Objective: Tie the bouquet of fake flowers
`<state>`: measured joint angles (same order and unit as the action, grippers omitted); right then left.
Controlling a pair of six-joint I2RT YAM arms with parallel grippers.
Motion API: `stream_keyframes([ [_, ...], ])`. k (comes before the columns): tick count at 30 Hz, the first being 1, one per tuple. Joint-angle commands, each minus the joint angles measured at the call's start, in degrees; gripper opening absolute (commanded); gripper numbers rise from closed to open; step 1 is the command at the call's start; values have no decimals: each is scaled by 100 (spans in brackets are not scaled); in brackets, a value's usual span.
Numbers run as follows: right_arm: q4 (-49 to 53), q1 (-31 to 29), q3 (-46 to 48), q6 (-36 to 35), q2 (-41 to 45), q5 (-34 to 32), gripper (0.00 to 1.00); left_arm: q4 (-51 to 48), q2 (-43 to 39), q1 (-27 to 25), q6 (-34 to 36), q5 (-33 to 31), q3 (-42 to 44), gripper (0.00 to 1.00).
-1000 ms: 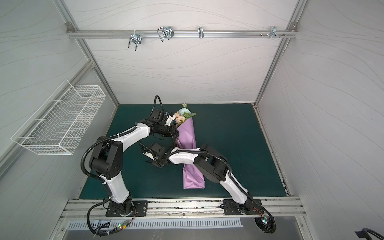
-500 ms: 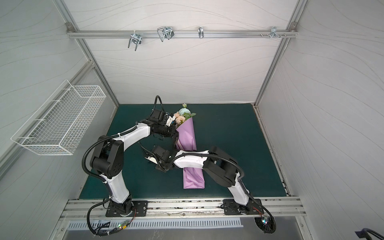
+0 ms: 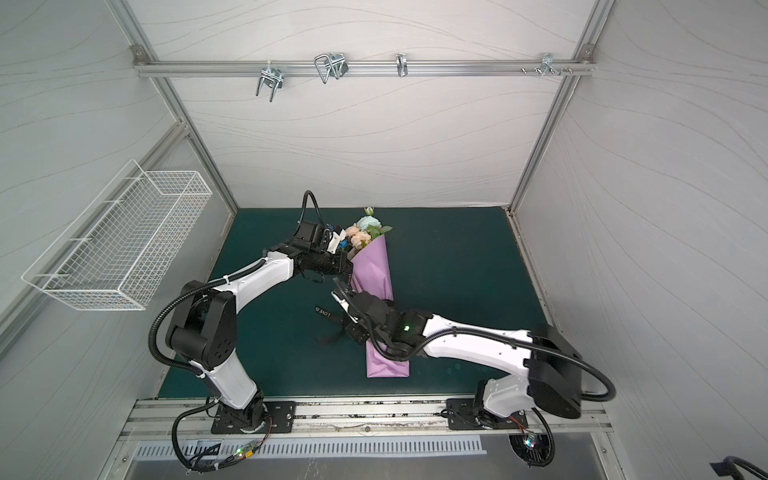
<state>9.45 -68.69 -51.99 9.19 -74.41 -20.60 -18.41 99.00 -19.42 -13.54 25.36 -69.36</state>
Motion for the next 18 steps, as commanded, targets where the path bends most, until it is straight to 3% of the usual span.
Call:
stream_keyframes([
  [1, 58, 273, 577, 1216, 954, -747, 0, 282, -162, 33, -61, -149, 104, 0],
  [7, 976, 462, 1627, 2996, 2230, -1803, 0, 311, -202, 35, -87, -216, 129, 0],
  [11, 2070, 479, 1965, 4281, 2757, -2271, 24, 312, -215, 33, -87, -258, 158, 0],
  [14, 2699, 533, 2029, 4702, 3071, -2513, 36, 304, -225, 35, -73, -304, 174, 0],
  [18, 3205, 841, 1908, 4613, 3319, -2542, 38, 320, -261, 34, -79, -313, 199, 0],
])
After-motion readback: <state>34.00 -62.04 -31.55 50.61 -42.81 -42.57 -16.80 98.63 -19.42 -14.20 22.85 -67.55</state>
